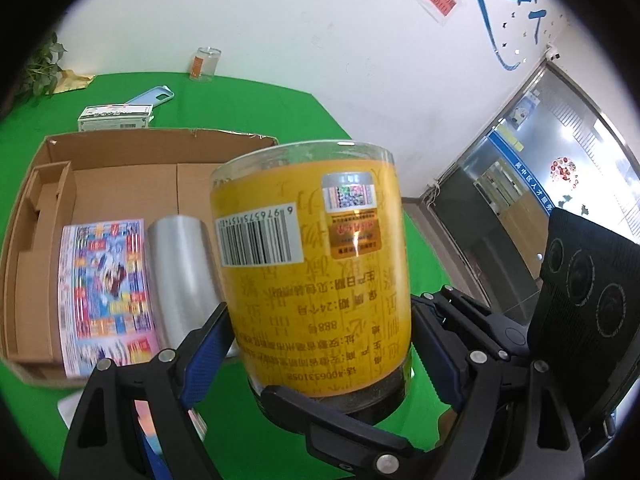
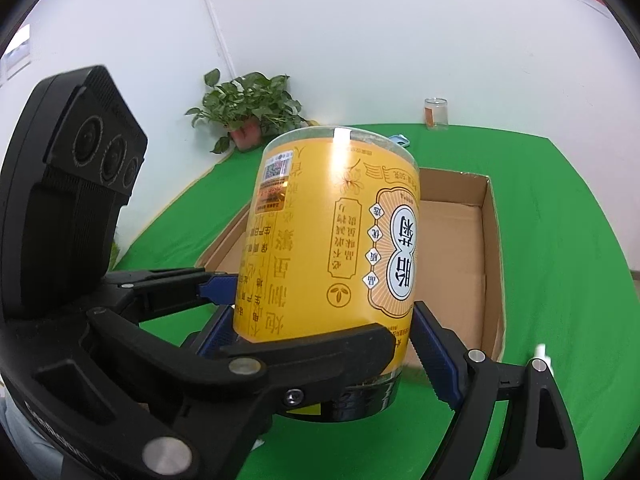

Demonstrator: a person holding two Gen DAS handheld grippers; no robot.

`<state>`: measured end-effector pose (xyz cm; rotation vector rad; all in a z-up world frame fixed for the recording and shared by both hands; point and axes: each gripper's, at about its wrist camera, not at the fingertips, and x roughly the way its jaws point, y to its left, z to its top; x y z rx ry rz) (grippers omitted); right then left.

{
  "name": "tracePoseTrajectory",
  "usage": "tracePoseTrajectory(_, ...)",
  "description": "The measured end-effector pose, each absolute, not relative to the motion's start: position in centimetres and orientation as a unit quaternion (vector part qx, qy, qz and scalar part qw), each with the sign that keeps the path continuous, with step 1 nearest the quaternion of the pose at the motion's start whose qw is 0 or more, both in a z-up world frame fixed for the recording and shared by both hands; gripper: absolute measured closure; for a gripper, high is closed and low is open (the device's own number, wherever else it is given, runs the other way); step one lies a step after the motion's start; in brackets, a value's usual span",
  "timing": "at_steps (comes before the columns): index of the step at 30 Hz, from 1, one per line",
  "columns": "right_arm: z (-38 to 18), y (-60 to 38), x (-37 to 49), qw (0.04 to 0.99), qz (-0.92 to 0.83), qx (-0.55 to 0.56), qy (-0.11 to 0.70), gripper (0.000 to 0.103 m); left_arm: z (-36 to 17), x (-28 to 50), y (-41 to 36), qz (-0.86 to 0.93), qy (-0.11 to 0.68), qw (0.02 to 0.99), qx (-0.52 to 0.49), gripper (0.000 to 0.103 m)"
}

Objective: Organize rigid objects
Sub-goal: 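Lift the yellow-labelled jar with both grippers and carry it over the box, then lower the jar upright beside the silver cylinder and open both grippers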

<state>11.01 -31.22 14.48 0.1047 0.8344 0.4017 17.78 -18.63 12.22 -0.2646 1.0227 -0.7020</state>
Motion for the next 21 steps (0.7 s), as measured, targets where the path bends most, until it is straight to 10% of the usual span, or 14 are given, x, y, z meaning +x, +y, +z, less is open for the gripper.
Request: tracePoseTrajectory(21,2.5,-35.6,20.7,0.811,0.181,0.114,0.545,0.018,1.9,24.4,-23.2,-0.311,0.624,0.710,-0.101,0.016)
